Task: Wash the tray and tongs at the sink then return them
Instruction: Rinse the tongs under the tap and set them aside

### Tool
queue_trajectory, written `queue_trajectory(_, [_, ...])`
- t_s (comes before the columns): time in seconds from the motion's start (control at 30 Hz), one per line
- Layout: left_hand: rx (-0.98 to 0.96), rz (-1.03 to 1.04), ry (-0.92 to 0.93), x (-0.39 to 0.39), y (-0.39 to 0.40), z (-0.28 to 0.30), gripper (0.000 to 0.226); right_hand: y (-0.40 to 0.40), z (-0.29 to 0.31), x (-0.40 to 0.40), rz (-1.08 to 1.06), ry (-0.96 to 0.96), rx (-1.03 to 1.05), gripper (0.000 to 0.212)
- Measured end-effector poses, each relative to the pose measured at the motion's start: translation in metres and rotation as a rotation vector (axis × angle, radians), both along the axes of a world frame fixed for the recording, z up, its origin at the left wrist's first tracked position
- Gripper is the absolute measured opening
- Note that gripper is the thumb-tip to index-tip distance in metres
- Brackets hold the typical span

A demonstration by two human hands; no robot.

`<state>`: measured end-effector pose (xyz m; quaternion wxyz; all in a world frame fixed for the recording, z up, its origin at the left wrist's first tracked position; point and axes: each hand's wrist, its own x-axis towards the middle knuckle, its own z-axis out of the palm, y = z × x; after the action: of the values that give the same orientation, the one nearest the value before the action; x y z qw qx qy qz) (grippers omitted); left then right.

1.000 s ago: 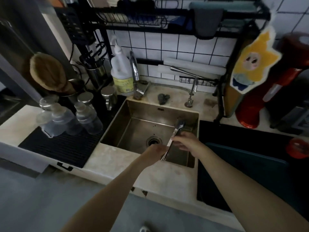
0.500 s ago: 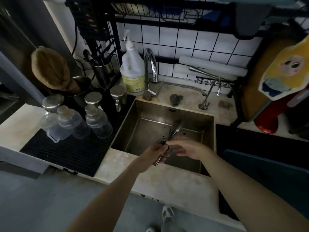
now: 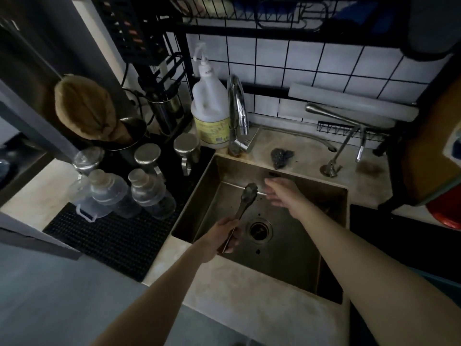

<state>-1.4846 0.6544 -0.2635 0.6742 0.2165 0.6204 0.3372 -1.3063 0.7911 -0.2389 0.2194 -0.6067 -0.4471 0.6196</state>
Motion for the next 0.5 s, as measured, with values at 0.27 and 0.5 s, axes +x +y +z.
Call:
queue_trajectory(0.27, [-0.037,0.026,0.099,-0.008,0.027,0.000,0.020,0.086,0.010,-0.036,0.088,-0.332,0.430,0.023])
queue_trajectory(0.5, [-0.062,0.003,0.127,-0.016,0.040,-0.002,0.023,0.127,0.023,-0.064,0.426,-0.709,0.720,0.053])
